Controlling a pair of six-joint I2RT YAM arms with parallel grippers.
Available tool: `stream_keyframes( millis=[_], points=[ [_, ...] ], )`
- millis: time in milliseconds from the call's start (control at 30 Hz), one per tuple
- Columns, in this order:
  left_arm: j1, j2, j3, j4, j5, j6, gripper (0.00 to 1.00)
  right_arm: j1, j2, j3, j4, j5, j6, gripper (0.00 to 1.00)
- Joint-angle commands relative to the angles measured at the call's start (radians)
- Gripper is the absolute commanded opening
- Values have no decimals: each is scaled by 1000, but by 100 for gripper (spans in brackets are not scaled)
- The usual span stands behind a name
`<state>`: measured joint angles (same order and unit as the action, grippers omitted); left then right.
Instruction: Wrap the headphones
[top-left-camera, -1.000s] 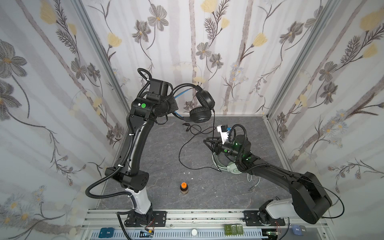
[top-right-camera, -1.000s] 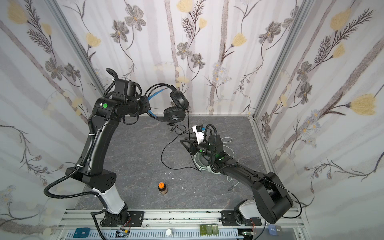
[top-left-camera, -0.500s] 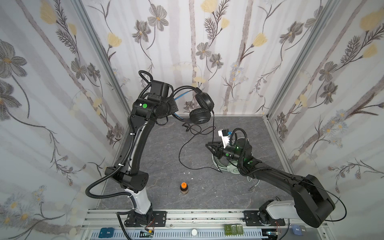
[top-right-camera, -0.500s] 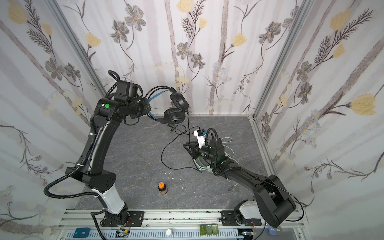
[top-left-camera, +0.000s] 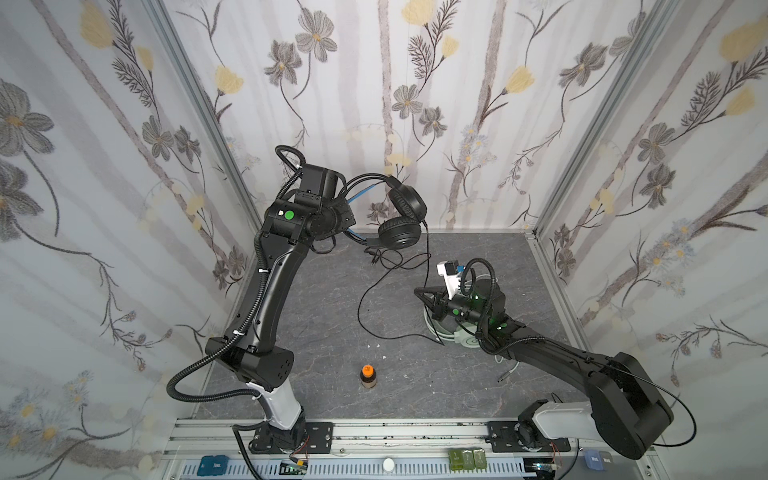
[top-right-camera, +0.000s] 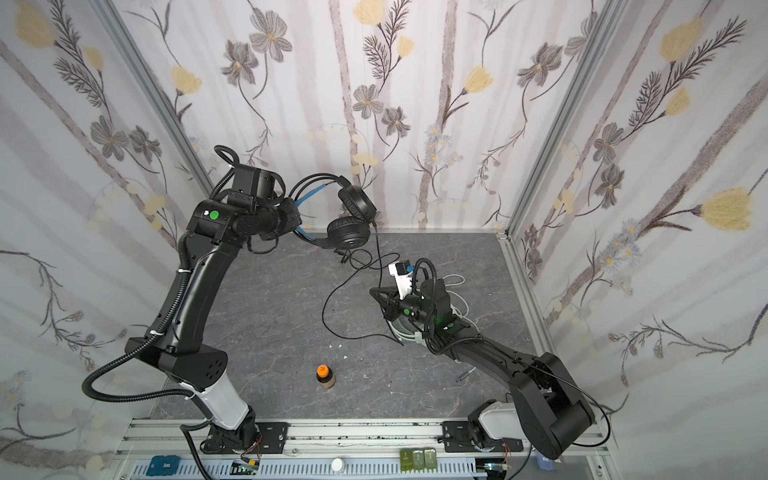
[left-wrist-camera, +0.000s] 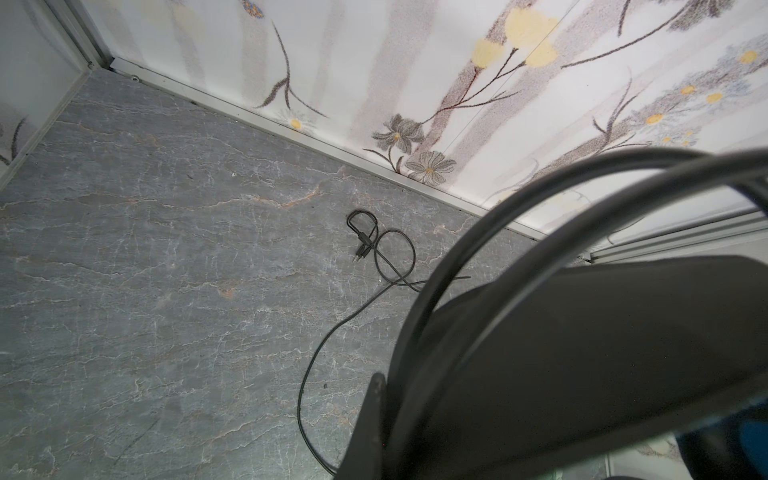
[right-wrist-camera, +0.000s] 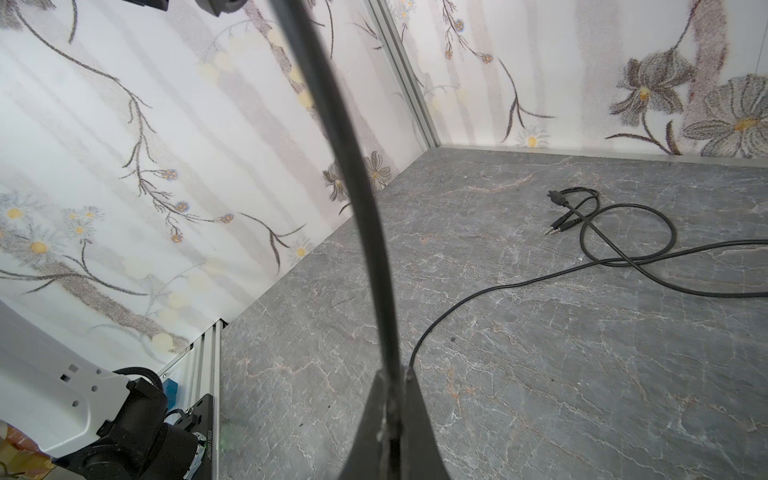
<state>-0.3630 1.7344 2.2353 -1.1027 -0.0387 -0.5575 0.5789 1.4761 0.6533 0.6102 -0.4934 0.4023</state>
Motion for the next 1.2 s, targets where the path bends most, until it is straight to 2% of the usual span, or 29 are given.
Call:
stream_keyframes(
  millis=[0, 100, 267, 367, 467, 667, 833, 1067, 1167],
  points=[
    [5, -15, -15, 69, -16, -18, 0, -5, -33, 3, -40, 29, -41, 0],
    [13, -21, -36, 76, -36, -2, 0, -5, -88, 34, -212, 146, -112, 0],
    [22, -41, -114, 97, -111, 61, 0, 5, -184, 195, -622, 463, -329, 0],
    [22, -69, -207, 150, -145, 118, 0, 32, -210, 304, -775, 645, -476, 0],
    [16, -103, -306, 223, -134, 203, 0, 60, -195, 436, -888, 797, -596, 0],
    [-43, -124, -409, 262, -4, 395, 0, 169, -89, 722, -989, 932, -807, 0],
    [-114, -142, -478, 274, 99, 499, 0, 226, 8, 869, -1049, 967, -901, 0],
    [-149, -205, -596, 294, 258, 525, 0, 230, 51, 899, -1082, 953, -951, 0],
    [-157, -225, -628, 289, 307, 538, 0, 230, 53, 891, -1084, 935, -968, 4]
  ],
)
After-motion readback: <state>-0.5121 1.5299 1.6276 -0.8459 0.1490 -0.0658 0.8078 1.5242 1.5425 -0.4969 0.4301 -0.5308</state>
